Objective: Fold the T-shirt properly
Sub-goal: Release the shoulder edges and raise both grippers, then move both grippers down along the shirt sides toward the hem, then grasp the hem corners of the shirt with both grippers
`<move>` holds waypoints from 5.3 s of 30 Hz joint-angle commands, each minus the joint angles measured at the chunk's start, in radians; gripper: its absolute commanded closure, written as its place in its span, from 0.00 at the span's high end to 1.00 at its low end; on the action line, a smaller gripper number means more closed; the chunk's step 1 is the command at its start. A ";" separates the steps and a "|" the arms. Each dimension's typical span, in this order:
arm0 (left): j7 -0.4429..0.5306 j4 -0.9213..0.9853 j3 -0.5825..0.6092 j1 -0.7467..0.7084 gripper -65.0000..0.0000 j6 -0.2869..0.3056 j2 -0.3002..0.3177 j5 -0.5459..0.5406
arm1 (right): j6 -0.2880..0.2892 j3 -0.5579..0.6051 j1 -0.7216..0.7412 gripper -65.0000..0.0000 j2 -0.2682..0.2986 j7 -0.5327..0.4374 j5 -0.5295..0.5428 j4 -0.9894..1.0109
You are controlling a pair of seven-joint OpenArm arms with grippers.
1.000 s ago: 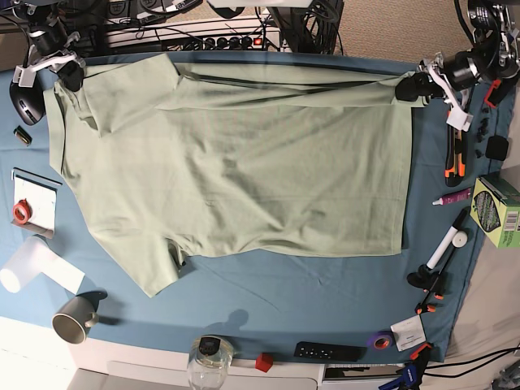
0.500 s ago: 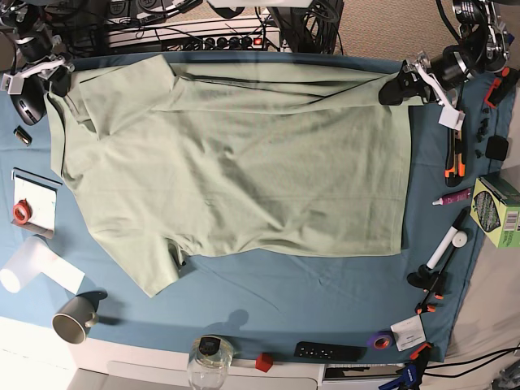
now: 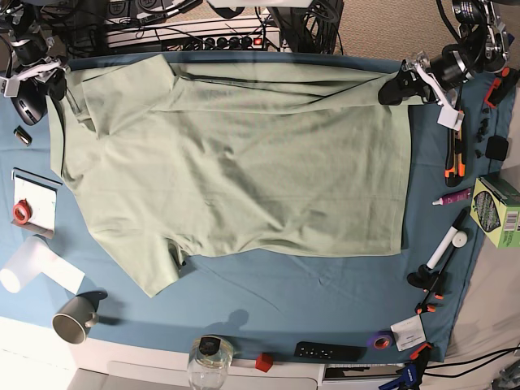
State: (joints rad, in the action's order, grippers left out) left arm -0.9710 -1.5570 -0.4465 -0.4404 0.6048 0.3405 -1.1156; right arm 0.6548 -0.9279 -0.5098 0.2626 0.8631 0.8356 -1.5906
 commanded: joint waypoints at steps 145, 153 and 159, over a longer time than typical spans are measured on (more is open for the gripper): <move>0.266 0.974 0.340 1.067 0.00 -0.056 -0.006 0.457 | -0.180 0.782 1.127 0.52 0.079 -0.507 -0.794 1.127; 0.271 0.974 0.340 1.067 0.00 -0.055 -0.005 0.456 | -0.192 0.803 1.125 0.00 0.084 -0.532 -0.837 1.125; 0.291 0.964 0.339 1.066 0.00 -0.031 -0.005 0.457 | -0.191 0.802 1.076 0.00 0.086 -0.490 -0.860 0.978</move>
State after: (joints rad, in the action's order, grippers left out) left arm -0.6708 -0.5835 -0.1104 0.6075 0.5816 0.3298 -0.6735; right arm 0.4450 -0.1291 0.5594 0.3420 0.3336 -0.0059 -0.6170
